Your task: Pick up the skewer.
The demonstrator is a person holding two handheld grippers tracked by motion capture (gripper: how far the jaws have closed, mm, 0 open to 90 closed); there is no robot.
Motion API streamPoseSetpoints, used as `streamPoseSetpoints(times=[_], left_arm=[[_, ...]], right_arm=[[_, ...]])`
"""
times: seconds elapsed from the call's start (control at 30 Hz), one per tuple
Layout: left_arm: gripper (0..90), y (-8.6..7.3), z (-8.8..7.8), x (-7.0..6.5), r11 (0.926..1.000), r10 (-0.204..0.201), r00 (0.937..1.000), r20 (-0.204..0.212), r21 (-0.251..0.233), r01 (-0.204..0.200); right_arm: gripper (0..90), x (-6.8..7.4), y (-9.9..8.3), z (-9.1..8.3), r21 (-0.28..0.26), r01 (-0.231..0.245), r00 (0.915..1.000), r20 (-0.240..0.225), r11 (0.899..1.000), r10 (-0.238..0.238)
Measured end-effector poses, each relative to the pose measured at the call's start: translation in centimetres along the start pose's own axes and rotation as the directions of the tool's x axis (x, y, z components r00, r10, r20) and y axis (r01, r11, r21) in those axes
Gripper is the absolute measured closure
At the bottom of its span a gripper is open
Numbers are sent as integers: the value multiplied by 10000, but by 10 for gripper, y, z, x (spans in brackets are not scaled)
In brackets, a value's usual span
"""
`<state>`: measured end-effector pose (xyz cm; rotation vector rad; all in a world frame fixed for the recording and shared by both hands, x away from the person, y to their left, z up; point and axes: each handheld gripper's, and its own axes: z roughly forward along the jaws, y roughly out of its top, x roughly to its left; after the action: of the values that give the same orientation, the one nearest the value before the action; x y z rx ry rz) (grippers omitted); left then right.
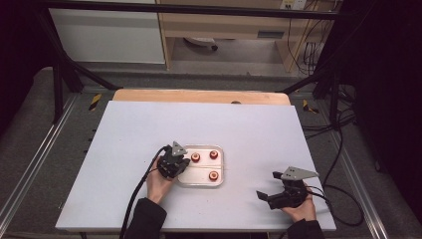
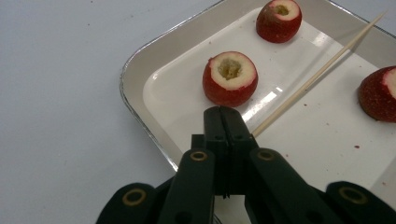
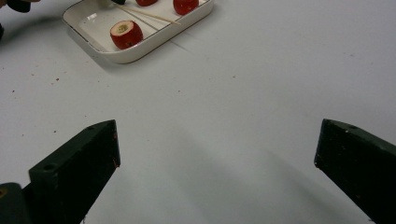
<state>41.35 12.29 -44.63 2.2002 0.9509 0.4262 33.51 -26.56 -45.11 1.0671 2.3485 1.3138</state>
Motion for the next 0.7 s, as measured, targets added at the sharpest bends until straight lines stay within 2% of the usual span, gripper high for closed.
streamPoseSetpoints(times=[0.3, 0.53, 0.7], left_arm=[[898, -4, -6, -4, 9998, 166, 9996, 249, 103, -168], [897, -11, -12, -12, 9997, 242, 9979, 597, 15, -244], [898, -17, -16, -19, 9990, 441, 9955, 835, -89, -435]], right_arm=[[8, 0, 0, 0, -1, 11, 10000, -4, 10000, -11], [8, 0, 0, 0, 14, 17, 10000, 0, 10000, -17], [8, 0, 0, 0, 27, 2, 10000, -16, 10000, -2]])
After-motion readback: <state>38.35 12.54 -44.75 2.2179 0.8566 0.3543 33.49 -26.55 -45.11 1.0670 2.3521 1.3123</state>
